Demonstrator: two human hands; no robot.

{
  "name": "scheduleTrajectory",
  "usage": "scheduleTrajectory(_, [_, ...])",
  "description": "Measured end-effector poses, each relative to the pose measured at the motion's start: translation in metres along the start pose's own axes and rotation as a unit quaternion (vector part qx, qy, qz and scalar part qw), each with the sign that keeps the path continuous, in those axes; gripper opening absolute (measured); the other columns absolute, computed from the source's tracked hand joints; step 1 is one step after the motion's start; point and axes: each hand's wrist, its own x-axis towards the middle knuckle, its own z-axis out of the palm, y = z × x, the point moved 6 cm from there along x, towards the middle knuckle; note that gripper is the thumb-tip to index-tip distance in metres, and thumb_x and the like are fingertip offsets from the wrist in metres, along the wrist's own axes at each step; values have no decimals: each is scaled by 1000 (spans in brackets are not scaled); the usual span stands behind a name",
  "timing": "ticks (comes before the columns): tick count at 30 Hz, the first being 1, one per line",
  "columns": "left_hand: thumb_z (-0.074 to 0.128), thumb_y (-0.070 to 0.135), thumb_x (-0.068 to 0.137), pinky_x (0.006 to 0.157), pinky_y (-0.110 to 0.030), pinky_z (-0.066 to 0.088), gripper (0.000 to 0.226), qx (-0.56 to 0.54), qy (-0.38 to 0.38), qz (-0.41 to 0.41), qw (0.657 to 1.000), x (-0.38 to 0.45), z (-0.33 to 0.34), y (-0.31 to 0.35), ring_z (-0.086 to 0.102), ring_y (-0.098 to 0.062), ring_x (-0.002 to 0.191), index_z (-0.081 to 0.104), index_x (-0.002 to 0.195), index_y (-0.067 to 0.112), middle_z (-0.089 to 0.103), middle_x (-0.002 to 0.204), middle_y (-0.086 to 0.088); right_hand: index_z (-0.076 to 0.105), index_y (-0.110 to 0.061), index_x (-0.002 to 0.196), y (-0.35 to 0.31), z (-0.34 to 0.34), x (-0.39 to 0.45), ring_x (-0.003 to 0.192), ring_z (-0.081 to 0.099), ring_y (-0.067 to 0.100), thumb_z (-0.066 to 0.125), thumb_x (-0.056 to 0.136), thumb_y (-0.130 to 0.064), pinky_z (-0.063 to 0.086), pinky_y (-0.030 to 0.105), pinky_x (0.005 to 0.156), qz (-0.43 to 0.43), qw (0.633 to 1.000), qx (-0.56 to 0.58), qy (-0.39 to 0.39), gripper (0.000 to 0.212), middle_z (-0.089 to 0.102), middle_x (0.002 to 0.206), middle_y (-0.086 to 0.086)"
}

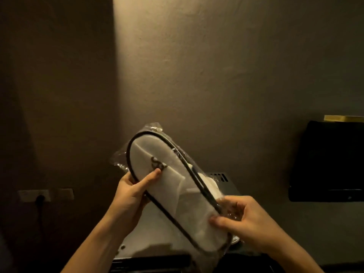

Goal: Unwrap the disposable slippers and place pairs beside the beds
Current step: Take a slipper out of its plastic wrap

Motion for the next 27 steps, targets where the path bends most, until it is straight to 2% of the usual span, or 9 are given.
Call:
scheduleTrajectory(2, [89, 21, 64, 68, -31, 63, 34, -54, 48, 28, 997, -7, 6, -4, 78, -22, 95, 84, 96, 12, 80, 107, -13, 79, -27, 104, 4, -18, 0, 91, 78, 26, 88, 65, -49, 63, 31, 73, -4, 994, 68, 88, 46, 81, 99, 10])
scheduleTrajectory(4, [83, 20, 67, 73, -32, 64, 25, -109, 91, 16, 990, -14, 14, -17, 78, -18, 92, 85, 90, 10, 80, 106, -14, 77, -28, 107, 12, -21, -2, 96, 79, 27, 92, 59, -57, 64, 35, 73, 2, 978, 180, 106, 58, 80, 106, 13])
scheduleTrajectory(7, [82, 21, 70, 90, -43, 61, 43, -152, 101, -40, 982, -25, 25, -40, 76, -25, 102, 78, 109, 4, 79, 109, -16, 79, -25, 101, 15, -20, -2, 97, 78, 29, 94, 62, -49, 65, 37, 71, 8, 975, 185, 127, 48, 79, 108, 14])
scheduleTrajectory(9, [81, 23, 67, 74, -36, 65, 47, -149, 95, -53, 983, -28, 24, -41, 77, -19, 94, 79, 110, 7, 80, 106, -11, 80, -20, 100, 12, -30, 0, 89, 79, 25, 94, 65, -40, 64, 32, 64, 12, 976, 151, 158, 42, 80, 102, 14])
scheduleTrajectory(13, [75, 26, 73, 65, -31, 65, 43, -80, 44, -2, 996, -16, -9, -13, 77, -19, 82, 75, 115, 14, 79, 101, -11, 81, -16, 99, 7, -60, -1, 76, 79, 20, 90, 61, -37, 60, 25, 57, 18, 977, 149, 149, 44, 81, 93, 14])
scheduleTrajectory(16, [77, 17, 73, 59, -32, 64, 28, 8, 12, 19, 1000, -11, -22, -2, 77, -21, 79, 79, 101, 15, 79, 99, -14, 80, -17, 102, 13, -75, 0, 83, 79, 26, 90, 61, -40, 63, 29, 62, 40, 982, 127, 135, 48, 81, 98, 16])
scheduleTrajectory(19, [81, 16, 70, 64, -34, 65, 37, 74, -7, 26, 997, -13, -21, -5, 77, -27, 85, 77, 106, 11, 78, 105, -21, 76, -9, 108, 16, -81, 0, 84, 79, 26, 93, 67, -36, 62, 28, 61, 48, 985, 104, 130, 52, 81, 100, 16])
scheduleTrajectory(23, [82, 3, 66, 77, -25, 63, 40, 224, -60, 183, 955, -24, -19, 21, 76, -19, 95, 75, 105, 13, 78, 106, -14, 77, -25, 103, -8, -82, -14, 96, 77, 15, 85, 77, -21, 62, 23, 74, -104, 986, 32, 129, 27, 79, 107, 4])
scheduleTrajectory(27, [79, -10, 65, 88, -26, 60, 38, 281, -108, 289, 909, -37, -13, 34, 74, -22, 107, 70, 100, 3, 78, 111, -8, 79, -16, 99, -19, -87, -27, 104, 77, 20, 86, 68, -13, 63, 30, 85, -201, 964, -27, 171, 33, 80, 110, 3])
